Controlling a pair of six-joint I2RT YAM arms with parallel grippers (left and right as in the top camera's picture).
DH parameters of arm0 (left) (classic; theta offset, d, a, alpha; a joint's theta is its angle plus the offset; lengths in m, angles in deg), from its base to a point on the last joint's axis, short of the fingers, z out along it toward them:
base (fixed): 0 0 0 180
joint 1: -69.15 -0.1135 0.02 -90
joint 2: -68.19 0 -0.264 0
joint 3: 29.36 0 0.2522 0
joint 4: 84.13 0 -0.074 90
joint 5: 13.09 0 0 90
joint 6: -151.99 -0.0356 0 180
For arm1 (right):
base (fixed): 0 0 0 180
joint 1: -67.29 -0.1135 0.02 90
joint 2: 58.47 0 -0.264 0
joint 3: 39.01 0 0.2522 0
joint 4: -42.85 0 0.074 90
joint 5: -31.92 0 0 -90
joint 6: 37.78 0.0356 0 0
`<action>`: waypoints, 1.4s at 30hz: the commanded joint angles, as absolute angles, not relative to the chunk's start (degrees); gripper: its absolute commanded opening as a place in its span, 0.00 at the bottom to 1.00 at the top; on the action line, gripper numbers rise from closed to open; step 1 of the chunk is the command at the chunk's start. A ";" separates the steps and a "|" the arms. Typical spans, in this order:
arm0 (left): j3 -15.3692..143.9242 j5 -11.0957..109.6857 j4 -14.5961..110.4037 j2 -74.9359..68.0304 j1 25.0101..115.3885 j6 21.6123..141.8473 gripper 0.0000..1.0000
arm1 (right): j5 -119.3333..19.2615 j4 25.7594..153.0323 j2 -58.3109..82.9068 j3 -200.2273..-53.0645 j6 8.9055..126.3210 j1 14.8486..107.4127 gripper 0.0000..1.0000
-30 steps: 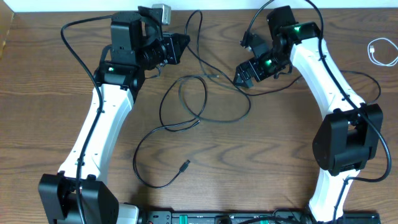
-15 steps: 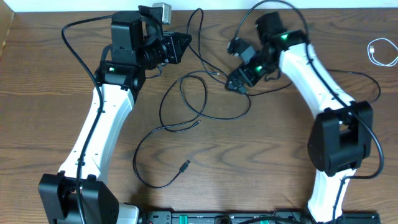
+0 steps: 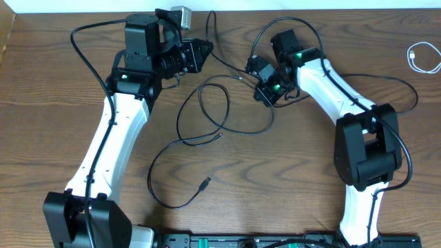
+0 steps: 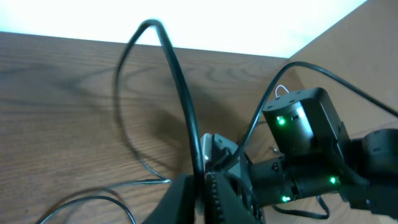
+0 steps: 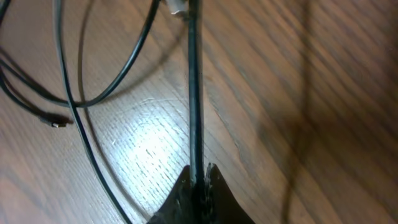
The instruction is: Untangle cables
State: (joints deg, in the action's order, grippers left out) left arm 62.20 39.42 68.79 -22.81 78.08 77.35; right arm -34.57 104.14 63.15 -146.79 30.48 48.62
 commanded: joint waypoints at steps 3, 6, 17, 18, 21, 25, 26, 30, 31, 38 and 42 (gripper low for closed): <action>62.83 38.54 68.90 -22.79 78.12 77.76 0.27 | -35.91 108.29 60.02 -152.05 38.22 53.69 0.01; 62.83 38.54 68.88 -22.79 78.12 77.74 0.38 | -35.93 113.89 57.09 -158.15 40.23 57.49 0.01; 62.62 38.98 67.11 -22.79 78.12 77.72 0.47 | -44.08 133.71 47.30 -178.15 45.82 75.81 0.01; 62.62 38.98 66.91 -22.79 78.12 77.72 0.47 | -45.41 135.02 46.82 -179.49 46.22 77.69 0.01; 62.57 38.98 66.41 -22.79 78.12 77.72 0.47 | -49.50 138.96 45.75 -183.40 46.43 84.75 0.01; 62.51 38.98 65.79 -22.79 78.12 77.72 0.47 | -56.54 142.08 45.62 -187.68 50.15 97.14 0.01; 62.51 38.98 65.66 -22.79 78.12 77.72 0.47 | -56.67 141.67 45.62 -187.77 50.74 99.06 0.01; 62.51 38.98 65.66 -22.79 78.12 77.72 0.48 | -56.14 140.31 46.69 -187.70 52.16 107.08 0.01; 62.51 38.98 65.66 -22.79 78.12 77.72 0.47 | -55.93 139.98 47.35 -187.66 52.16 108.51 0.01; 62.51 38.98 65.23 -22.79 78.12 77.70 0.48 | -51.07 139.63 55.15 -187.66 47.33 109.73 0.01; 62.51 39.00 64.07 -22.79 78.12 77.46 0.47 | -51.75 139.90 59.80 -187.66 47.26 108.24 0.79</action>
